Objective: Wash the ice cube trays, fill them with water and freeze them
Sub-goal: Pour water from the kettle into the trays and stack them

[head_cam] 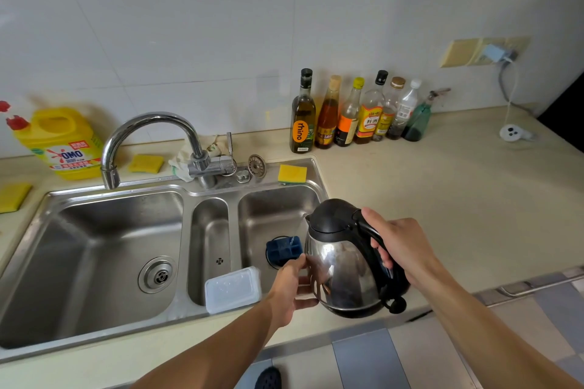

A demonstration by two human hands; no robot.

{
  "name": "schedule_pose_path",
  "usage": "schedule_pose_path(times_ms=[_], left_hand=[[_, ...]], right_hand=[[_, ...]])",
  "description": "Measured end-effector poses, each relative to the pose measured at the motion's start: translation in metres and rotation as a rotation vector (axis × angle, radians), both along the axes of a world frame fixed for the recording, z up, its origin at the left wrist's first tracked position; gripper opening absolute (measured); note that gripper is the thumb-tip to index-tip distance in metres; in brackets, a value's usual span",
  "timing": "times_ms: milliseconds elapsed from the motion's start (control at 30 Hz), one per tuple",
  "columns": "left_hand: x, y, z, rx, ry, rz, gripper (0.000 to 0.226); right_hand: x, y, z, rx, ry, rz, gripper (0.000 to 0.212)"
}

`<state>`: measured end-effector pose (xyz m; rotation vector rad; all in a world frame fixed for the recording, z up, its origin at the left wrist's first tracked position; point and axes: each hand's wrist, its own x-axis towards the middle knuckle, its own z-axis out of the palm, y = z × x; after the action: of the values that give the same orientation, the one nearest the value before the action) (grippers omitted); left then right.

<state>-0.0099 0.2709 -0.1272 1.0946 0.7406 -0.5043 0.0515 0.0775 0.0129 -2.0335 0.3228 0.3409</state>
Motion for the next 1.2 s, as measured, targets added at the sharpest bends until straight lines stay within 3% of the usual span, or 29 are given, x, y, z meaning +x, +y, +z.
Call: schedule_pose_path(times_ms=[1200], left_hand=[[-0.0002, -0.0017, 0.0037, 0.018, 0.006, -0.008, 0.037]], right_hand=[[0.0005, -0.0021, -0.0008, 0.015, 0.022, -0.008, 0.062]])
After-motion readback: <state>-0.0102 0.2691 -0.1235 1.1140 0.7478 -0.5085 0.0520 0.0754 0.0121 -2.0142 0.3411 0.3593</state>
